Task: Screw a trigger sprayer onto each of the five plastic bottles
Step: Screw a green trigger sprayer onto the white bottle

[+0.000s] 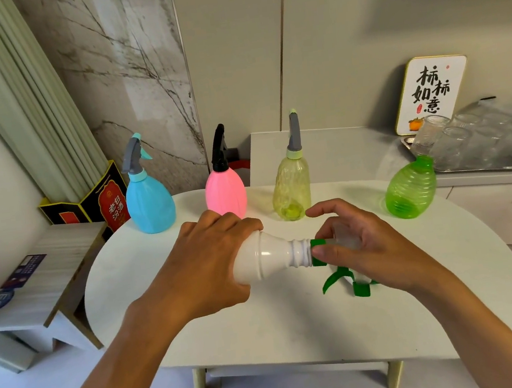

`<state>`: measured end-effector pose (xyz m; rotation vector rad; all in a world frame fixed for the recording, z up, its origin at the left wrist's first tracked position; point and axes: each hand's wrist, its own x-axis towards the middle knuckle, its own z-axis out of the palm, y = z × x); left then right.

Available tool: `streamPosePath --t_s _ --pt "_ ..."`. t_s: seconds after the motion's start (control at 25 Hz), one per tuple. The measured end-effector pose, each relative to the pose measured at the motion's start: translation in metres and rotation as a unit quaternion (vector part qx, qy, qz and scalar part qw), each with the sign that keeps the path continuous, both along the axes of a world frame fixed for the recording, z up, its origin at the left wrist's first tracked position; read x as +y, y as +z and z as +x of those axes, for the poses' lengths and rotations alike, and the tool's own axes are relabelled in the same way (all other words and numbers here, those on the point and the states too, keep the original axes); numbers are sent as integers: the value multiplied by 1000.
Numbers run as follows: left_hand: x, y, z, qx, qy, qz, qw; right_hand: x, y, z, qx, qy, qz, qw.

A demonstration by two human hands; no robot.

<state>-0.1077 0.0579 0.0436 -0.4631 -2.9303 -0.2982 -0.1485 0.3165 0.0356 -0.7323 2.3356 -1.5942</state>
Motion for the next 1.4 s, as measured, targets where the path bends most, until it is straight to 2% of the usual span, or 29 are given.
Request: streamPosePath --t_s 0.24,0.56,0.76,0.84,0.88,0.92,0.96,1.0,1.04,1.12,1.24,1.32,1.4 --pt "-2 -1 -1 4 2 4 1000 0 2 2 22 5 22 1000" --pt "1 -2 -1 23 -10 3 1000 0 4 3 3 13 14 1000" --pt "1 -4 -2 32 -18 -1 999 1 11 3 20 -15 36 999" --pt "4 -2 0 36 -30 38 998 1 15 1 8 -59 -17 998" --pt "6 2 2 26 -32 84 996 3 17 -3 -38 -93 -101 990" --pt "9 7 4 -7 -28 153 988 6 20 -5 -126 -102 -208 965" --pt "14 14 6 -61 -19 244 968 8 21 -6 -206 -64 -323 921" --pt "18 19 8 -129 -16 343 930 8 22 -5 -259 -14 -409 875" --pt "23 23 10 -199 -25 430 880 6 21 -4 -281 25 -455 845" --pt "33 22 14 -318 -57 540 777 -3 15 0 -288 84 -487 820" --pt "52 11 20 -437 -111 593 667 -13 7 4 -313 135 -526 779" --pt "57 7 20 -473 -128 602 631 -13 9 5 -306 111 -537 779" --pt "58 4 18 -452 -125 599 649 -9 9 4 -273 70 -517 809"
